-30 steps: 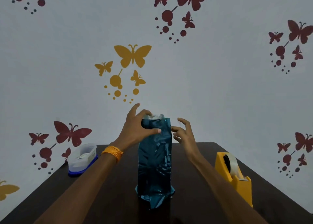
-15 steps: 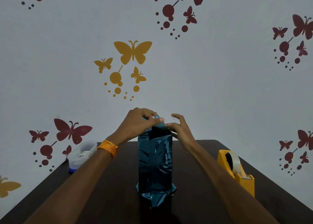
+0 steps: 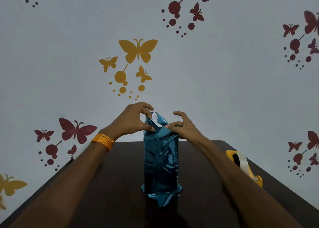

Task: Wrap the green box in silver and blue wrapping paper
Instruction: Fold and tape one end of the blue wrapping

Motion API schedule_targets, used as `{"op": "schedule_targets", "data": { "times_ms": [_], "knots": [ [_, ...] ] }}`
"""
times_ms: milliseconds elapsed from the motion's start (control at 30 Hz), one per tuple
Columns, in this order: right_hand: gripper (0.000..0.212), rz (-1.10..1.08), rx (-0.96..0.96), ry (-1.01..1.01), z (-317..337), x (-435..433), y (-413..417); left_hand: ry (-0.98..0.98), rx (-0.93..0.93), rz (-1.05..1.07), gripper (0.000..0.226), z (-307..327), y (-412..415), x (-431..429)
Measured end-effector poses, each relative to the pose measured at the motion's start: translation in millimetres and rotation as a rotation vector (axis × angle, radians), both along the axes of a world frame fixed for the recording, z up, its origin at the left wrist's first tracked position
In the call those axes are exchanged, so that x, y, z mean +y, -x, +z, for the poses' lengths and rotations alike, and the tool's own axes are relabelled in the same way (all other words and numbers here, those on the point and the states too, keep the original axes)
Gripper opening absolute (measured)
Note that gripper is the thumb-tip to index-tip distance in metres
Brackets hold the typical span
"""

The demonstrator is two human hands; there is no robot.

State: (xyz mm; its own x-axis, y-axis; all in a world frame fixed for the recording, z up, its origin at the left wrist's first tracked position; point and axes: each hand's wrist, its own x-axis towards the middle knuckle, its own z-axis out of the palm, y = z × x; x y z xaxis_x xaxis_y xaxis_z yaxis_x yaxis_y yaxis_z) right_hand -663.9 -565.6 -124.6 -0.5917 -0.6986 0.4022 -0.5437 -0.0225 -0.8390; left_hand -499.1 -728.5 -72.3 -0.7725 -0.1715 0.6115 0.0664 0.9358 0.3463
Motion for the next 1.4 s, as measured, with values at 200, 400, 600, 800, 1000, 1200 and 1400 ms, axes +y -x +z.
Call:
{"op": "schedule_targets", "data": {
  "times_ms": [200,400,600,800,1000,1200,1400],
  "knots": [
    [0.054,-0.046,-0.047,-0.009,4.6,-5.6,0.9,-0.156,0.134,-0.021,0.031,-4.0,2.5,2.3],
    [0.053,-0.072,-0.004,-0.015,0.4,-9.8,4.5,-0.592,0.233,0.007,0.036,-14.1,16.2,6.3],
    [0.063,-0.043,0.046,-0.054,6.3,-9.0,8.1,-0.907,-0.023,0.094,0.018,0.8,28.2,16.1],
    [0.081,-0.027,0.085,-0.082,9.9,-8.8,8.3,-0.541,-0.374,0.149,0.02,11.7,35.2,24.7],
    [0.089,-0.017,0.156,-0.133,14.3,-7.5,6.7,-0.449,-0.443,0.142,0.014,4.7,36.6,26.7],
    [0.093,0.004,0.148,-0.106,10.6,-5.2,6.4,-0.523,-0.465,0.144,0.017,-8.6,23.8,20.7],
    [0.088,0.005,0.173,-0.054,8.7,2.1,0.7,-0.593,-0.389,0.101,0.024,-14.7,19.9,23.3]
  ]
}}
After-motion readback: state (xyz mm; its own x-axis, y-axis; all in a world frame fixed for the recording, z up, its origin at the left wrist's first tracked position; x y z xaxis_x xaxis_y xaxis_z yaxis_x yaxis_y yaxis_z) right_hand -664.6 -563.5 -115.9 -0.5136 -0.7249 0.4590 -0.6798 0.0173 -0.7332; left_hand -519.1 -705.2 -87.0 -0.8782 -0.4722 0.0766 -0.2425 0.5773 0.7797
